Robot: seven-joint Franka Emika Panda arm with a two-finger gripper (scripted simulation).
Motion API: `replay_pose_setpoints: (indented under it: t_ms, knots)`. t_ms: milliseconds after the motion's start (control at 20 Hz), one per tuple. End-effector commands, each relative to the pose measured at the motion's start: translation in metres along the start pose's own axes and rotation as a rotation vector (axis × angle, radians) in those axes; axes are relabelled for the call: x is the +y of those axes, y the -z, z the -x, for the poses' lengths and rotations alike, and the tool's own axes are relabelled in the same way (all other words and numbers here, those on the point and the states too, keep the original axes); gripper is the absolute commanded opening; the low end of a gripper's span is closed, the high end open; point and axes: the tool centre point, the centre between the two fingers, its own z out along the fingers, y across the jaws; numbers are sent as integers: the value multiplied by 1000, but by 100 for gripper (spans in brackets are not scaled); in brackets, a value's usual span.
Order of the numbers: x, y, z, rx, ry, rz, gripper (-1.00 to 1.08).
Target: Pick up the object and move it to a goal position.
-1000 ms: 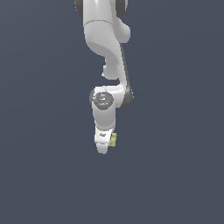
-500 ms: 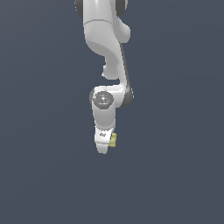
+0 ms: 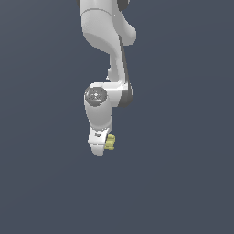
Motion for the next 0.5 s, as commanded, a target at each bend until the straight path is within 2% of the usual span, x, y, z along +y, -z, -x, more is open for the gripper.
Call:
replay_pose_setpoints:
  t_ms: [0, 200, 450]
  knots:
    - [-1, 12, 14, 0, -1, 0, -100]
    - [-1, 23, 27, 0, -1, 0, -100]
    - [0, 25, 29, 0, -1, 0, -100]
